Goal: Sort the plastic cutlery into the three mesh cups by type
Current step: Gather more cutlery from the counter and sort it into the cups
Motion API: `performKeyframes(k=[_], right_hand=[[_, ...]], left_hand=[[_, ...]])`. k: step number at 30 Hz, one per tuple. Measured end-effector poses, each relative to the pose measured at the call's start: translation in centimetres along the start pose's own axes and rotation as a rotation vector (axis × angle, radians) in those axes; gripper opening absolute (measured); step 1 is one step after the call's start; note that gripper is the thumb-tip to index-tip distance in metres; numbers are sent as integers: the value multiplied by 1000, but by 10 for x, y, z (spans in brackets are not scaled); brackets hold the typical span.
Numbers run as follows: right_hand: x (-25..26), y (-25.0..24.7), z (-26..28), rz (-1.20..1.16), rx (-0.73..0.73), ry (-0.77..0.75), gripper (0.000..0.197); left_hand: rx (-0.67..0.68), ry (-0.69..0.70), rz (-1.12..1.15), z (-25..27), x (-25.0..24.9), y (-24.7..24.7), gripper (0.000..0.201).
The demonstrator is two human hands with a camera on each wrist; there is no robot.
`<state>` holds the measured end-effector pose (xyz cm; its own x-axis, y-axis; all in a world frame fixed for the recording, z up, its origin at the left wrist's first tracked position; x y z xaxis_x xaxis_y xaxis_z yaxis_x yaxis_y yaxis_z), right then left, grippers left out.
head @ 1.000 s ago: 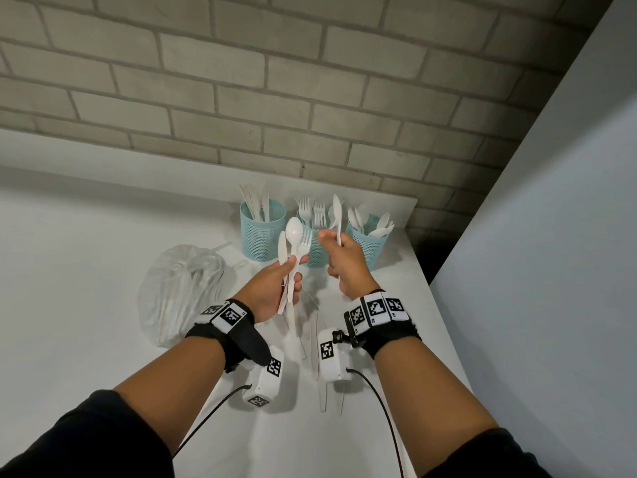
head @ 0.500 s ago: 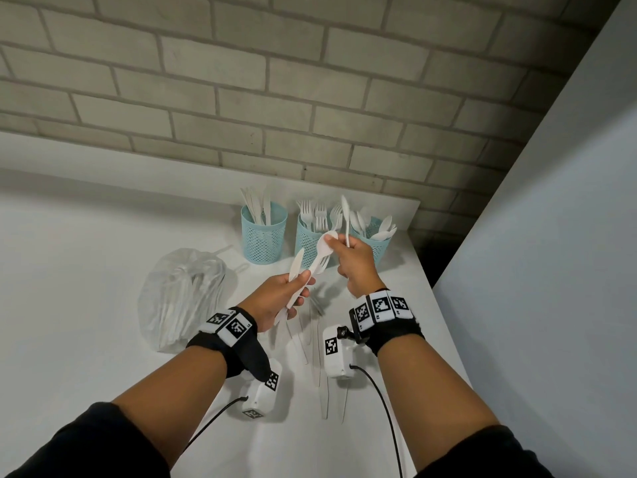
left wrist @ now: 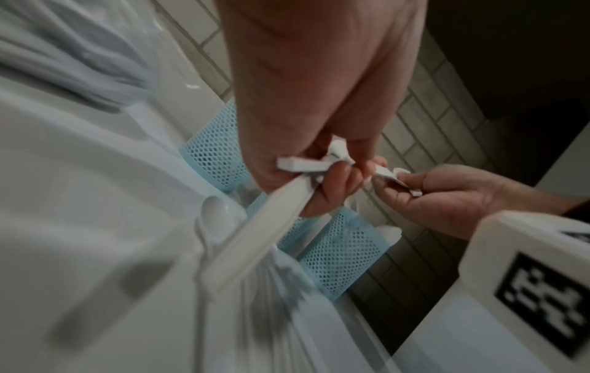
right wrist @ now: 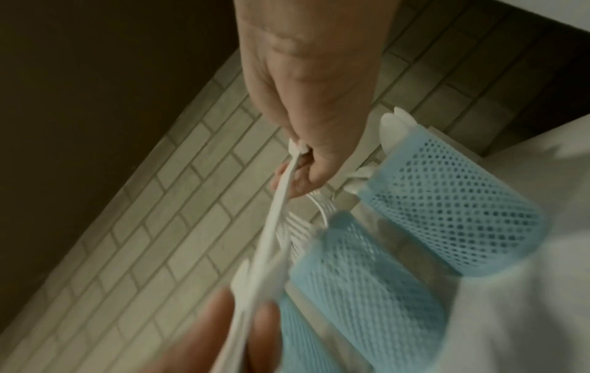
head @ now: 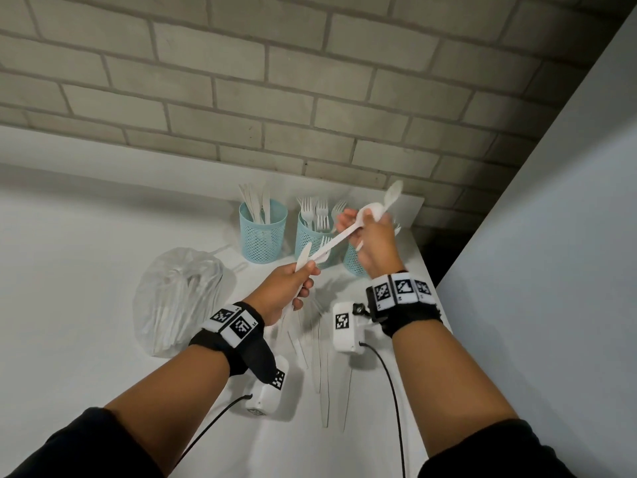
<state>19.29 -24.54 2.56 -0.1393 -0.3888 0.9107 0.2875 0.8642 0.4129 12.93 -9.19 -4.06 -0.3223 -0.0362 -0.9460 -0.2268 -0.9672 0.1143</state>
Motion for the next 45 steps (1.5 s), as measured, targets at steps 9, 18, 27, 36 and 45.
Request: performKeyframes(k=[9, 18, 27, 36, 45], right_hand=[[75, -41, -52, 80, -296, -352, 16], [48, -46, -80, 338, -211, -364, 24], [61, -40, -83, 487, -171, -466, 33], [63, -23, -72, 950, -99, -501, 29], [60, -17, -54, 1296, -95, -607, 30]], left_hand=[[-13, 29, 176, -16, -28, 3, 26], [22, 14, 237, -27, -28, 4, 28], [37, 21, 245, -24, -25, 4, 26], [32, 46, 180, -16, -28, 2, 23], [4, 28, 187, -9, -25, -3, 20]])
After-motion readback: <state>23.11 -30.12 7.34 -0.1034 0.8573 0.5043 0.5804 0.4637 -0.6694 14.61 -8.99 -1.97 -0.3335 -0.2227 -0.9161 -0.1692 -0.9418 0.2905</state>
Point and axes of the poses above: each hand's wrist, its own z-axis away from the middle knuckle, its own y-axis out of the palm, x = y × z, the point moved 9 cm from there along -z, towards the middle knuckle, and after that the axes turned 3 degrees about -y, right-handed, at the moved point
